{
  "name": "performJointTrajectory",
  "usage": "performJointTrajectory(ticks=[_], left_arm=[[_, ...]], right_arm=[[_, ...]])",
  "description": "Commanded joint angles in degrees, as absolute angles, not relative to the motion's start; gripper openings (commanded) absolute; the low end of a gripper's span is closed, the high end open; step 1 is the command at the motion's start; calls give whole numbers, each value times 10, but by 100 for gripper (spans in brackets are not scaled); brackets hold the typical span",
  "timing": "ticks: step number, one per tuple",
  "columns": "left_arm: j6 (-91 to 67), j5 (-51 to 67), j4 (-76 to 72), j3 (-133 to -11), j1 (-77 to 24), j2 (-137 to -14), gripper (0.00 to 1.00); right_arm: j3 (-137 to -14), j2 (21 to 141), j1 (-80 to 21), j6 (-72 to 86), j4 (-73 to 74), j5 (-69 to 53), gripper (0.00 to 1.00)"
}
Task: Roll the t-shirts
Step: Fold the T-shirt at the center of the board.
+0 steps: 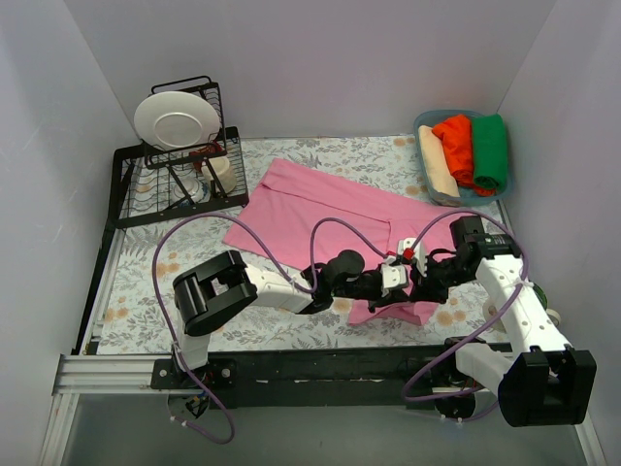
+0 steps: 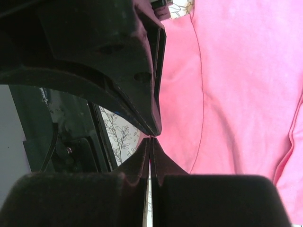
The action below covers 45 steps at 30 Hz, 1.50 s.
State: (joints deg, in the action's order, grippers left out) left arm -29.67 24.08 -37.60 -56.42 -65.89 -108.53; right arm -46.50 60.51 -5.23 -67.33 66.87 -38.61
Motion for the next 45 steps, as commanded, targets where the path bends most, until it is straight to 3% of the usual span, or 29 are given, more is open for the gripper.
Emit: performJointTrajectory(ticks=[1, 8, 13, 17, 19, 20, 21, 22, 24, 25, 30, 38, 45], left_arm=[[-345, 170, -399, -575, -635, -1026, 0], [-327, 160, -354, -578, -634, -997, 25], [-328, 196, -331, -577, -627, -981, 20], [-350, 235, -332, -556, -627, -971, 38], [-349, 274, -339, -519, -628, -960, 41], [-346, 286, -344, -504, -628, -955, 43], [-341, 330, -353, -490, -629, -953, 44], [-319, 344, -350, -478, -631, -949, 45], [-295, 373, -346, -456, -644, -949, 44], [-276, 401, -344, -452, -649, -951, 43], [-196, 395, -337, -458, -699, -996, 43], [-178, 347, -396, -498, -736, -1089, 42], [-172, 310, -425, -532, -745, -1155, 35]], right_arm=[[-451, 596, -69, -709, 703, -352, 1], [-485, 586, -69, -669, 690, -348, 1], [-491, 573, -69, -639, 678, -339, 1], [-472, 553, -62, -577, 617, -289, 1], [-461, 532, -50, -557, 562, -268, 9], [-455, 527, -42, -536, 539, -261, 16], [-447, 525, -40, -519, 520, -241, 31], [-446, 528, -38, -501, 501, -231, 37], [-454, 544, -33, -442, 457, -207, 50], [-462, 567, -32, -428, 453, -203, 51], [-514, 622, -26, -346, 446, -195, 53], [-536, 611, -26, -316, 445, -195, 54], [-537, 585, -26, -306, 468, -198, 54]])
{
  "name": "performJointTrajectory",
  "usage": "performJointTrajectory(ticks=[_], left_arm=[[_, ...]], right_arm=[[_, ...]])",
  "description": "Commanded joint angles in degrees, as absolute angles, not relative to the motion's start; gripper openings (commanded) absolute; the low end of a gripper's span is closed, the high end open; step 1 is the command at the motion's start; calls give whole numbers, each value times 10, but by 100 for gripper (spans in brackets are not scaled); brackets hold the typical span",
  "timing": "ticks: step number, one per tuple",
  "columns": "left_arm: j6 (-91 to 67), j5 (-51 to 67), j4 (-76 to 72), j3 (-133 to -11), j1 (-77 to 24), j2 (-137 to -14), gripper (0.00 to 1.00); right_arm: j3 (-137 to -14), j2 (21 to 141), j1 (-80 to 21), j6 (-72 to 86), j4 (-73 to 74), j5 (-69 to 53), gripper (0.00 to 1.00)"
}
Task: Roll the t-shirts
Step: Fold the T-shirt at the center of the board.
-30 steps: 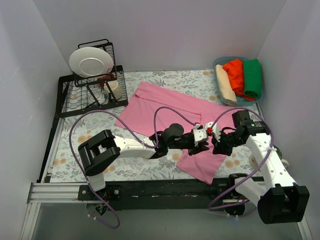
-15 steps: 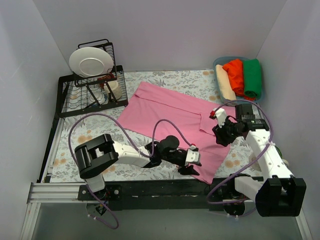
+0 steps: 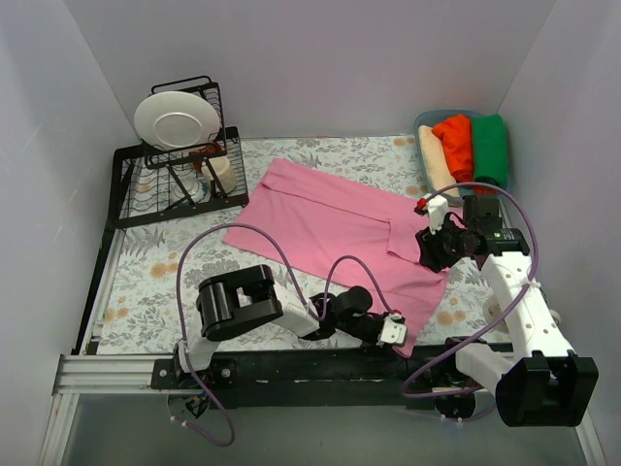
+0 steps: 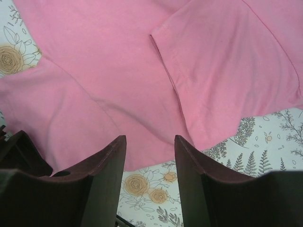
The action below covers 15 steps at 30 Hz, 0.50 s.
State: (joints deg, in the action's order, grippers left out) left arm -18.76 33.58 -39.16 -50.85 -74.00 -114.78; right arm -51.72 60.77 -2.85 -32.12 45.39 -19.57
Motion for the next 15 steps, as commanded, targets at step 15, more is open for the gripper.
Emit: performJointTrajectory(ticks=[15], left_arm=[[-389, 363, -432, -543, -639, -1096, 0]], right_arm=[[-503, 594, -26, -573, 619, -333, 54]])
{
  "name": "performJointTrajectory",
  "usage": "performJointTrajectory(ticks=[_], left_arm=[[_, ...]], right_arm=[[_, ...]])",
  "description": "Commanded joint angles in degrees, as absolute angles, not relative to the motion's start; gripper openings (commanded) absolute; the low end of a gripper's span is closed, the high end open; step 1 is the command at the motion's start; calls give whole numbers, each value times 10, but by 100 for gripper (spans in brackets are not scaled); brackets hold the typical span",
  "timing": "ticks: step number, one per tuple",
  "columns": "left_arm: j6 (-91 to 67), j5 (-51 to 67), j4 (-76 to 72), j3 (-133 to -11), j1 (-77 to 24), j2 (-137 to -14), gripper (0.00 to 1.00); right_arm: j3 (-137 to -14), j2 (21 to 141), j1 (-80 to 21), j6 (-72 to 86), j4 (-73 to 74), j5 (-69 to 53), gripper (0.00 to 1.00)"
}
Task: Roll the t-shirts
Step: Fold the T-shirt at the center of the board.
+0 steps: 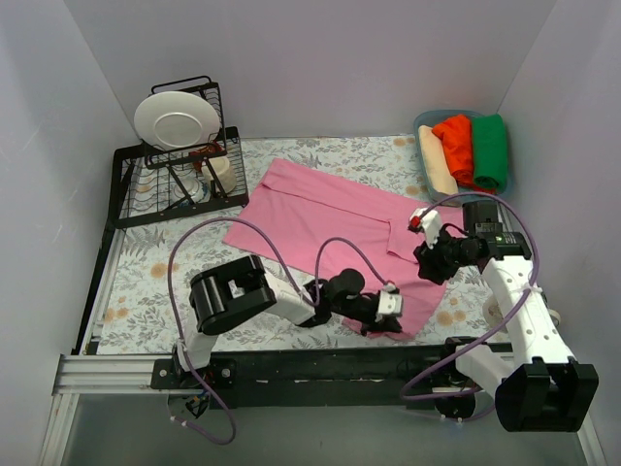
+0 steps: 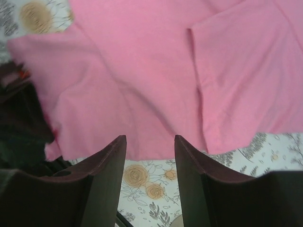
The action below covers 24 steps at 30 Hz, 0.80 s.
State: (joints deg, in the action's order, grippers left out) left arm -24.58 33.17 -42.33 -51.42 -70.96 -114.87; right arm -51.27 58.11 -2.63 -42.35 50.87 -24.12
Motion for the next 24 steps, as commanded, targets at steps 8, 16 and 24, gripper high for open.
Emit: performJointTrajectory(ticks=[8, 16, 24], left_arm=[[-487, 410, -446, -581, -574, -1103, 0], [-500, 419, -450, -594, -573, -1114, 0], [-501, 414, -449, -611, -571, -1121, 0]], right_arm=[[-478, 628, -26, -664, 657, -369, 56], [-499, 674, -26, -649, 644, -395, 62], [-519, 708, -36, -646, 647, -418, 62]])
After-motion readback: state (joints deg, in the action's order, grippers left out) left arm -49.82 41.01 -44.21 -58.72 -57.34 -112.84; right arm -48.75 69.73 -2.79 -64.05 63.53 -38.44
